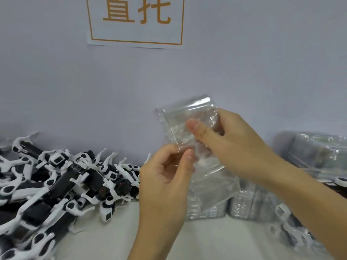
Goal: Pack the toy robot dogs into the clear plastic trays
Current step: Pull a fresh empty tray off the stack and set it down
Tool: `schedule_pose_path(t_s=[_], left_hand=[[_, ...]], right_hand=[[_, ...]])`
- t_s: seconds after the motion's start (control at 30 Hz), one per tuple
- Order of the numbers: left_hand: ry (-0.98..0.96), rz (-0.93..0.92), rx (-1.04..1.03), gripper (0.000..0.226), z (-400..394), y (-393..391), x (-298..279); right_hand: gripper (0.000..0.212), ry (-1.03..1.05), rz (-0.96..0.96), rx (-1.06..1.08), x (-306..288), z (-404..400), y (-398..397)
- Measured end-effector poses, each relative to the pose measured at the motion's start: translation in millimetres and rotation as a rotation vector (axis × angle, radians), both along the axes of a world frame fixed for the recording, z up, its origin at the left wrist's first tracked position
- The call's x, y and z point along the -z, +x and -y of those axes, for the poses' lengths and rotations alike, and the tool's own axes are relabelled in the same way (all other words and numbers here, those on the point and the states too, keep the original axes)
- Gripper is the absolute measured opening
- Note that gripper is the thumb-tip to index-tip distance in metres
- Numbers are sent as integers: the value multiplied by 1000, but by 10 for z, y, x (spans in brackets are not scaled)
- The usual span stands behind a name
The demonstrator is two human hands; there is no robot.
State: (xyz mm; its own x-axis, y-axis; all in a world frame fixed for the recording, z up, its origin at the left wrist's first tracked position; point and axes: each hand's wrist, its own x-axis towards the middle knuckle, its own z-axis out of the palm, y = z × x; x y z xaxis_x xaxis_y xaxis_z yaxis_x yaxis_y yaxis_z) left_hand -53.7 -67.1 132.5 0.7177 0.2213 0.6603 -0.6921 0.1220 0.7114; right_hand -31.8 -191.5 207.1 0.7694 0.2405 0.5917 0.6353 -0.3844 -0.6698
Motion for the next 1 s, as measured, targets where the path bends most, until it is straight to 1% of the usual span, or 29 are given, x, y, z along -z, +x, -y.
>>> schedule_pose_path(t_s=[0.13,0.2,0.27,0.3,0.43,0.57,0.63,0.7,0.73,0.77,0.83,0.9,0.93,1.0], left_hand=[[-97,-121,125,17,-10,24,33],[-81,-155,108,18,-34,41,53],[-74,-165,77,20,-55,59,66],[-75,-170,63,21,-62,65,70],[-102,-192,40,27,-76,79,87],[-103,-207,59,34,-110,102,111],[-91,-221,96,33,-126,115,118],[-100,-234,158,31,-134,124,119],[-118,-237,189,31,-139,126,118],[-134,-239,213,32,-145,127,115],[-146,-248,247,33,-150,123,113],[-150,-260,274,28,-150,124,113],[-156,-269,287,24,-151,125,113],[-164,-288,320,23,-160,125,114]], right_hand=[[31,59,-139,3,92,-6,86],[36,75,-186,39,129,6,107],[51,59,-215,111,169,18,128],[53,41,-219,124,180,18,134],[51,17,-207,101,193,24,148],[50,53,-225,67,204,27,139],[53,77,-239,48,216,32,151],[62,115,-276,34,230,48,176],[62,130,-293,24,233,55,187],[57,145,-308,10,236,56,189],[40,197,-343,-41,234,43,174],[28,253,-368,-70,228,24,160],[27,277,-382,-73,226,19,157],[30,311,-410,-79,223,13,148]])
